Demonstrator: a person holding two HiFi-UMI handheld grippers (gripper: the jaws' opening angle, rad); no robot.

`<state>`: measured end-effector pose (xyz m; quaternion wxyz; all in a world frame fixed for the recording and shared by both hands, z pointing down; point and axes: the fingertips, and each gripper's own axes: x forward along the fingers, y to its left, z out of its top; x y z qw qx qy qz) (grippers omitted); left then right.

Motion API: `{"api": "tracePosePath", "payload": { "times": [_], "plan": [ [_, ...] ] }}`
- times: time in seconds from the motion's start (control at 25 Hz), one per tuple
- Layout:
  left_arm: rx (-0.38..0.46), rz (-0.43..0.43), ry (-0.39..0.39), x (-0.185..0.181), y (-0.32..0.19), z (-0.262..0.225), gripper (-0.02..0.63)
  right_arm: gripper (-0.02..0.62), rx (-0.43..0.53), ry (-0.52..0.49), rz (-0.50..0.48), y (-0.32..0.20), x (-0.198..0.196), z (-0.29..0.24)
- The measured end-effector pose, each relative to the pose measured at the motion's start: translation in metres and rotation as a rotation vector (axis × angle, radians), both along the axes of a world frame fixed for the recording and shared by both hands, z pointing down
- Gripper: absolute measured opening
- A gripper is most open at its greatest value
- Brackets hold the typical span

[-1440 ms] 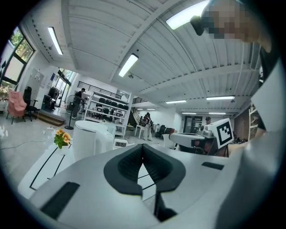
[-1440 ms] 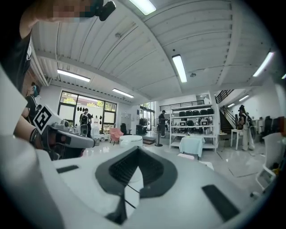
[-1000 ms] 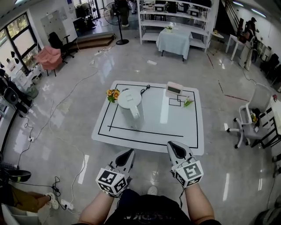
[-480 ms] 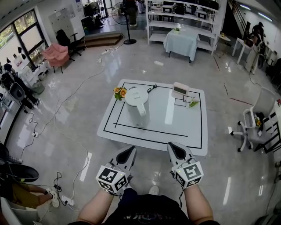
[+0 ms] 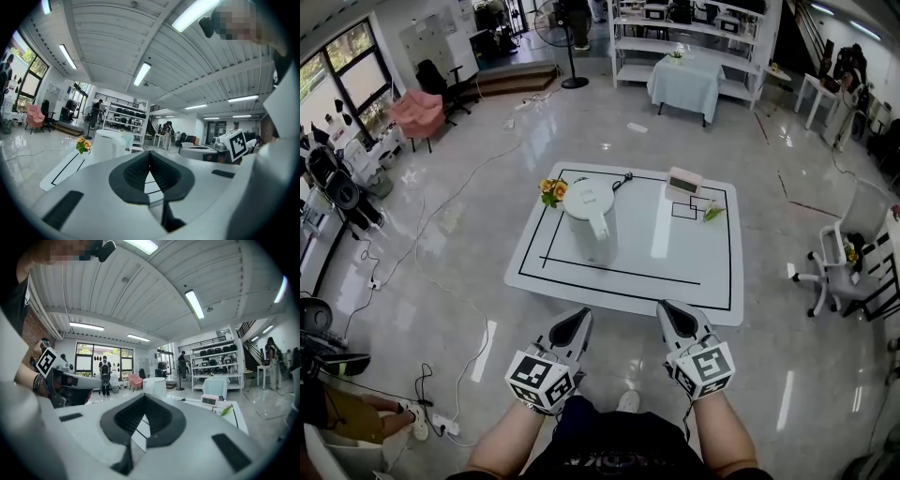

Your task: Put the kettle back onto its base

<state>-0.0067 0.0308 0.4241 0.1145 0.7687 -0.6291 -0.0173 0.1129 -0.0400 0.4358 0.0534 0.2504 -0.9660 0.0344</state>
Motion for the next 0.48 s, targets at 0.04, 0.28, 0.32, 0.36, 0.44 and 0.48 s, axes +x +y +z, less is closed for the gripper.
{"api": "tracePosePath", "payload": {
  "times": [0.04, 0.28, 0.32, 0.36, 0.44, 0.48],
  "plan": [
    [-0.001, 0.001, 0.0, 0.0003, -0.0001, 0.0001, 0.005, 0.002, 0.0, 0.001, 0.0, 0.0, 0.0002, 0.0001],
    [0.001, -0.001, 0.003, -0.001, -0.0008, 0.0016, 0.003, 0.002, 0.003, 0.001, 0.002, -0.0008, -0.0006, 0.0007],
    [0.0, -0.002, 0.003, -0.0014, -0.0008, 0.0018, 0.003, 0.002, 0.003, 0.001, 0.001, -0.0008, -0.0011, 0.0005],
    [0.0, -0.002, 0.003, -0.0016, -0.0005, 0.0019, 0.003, 0.002, 0.004, 0.002, -0.001, -0.0006, -0.0015, 0.0003],
    [-0.001, -0.004, 0.004, -0.0019, 0.0004, 0.0019, 0.003, 0.002, 0.004, 0.002, -0.004, 0.0003, -0.0021, -0.0004],
    [-0.002, -0.005, 0.004, -0.0021, 0.0008, 0.0018, 0.003, 0.002, 0.004, 0.003, -0.005, 0.0007, -0.0023, -0.0009]
  ]
}}
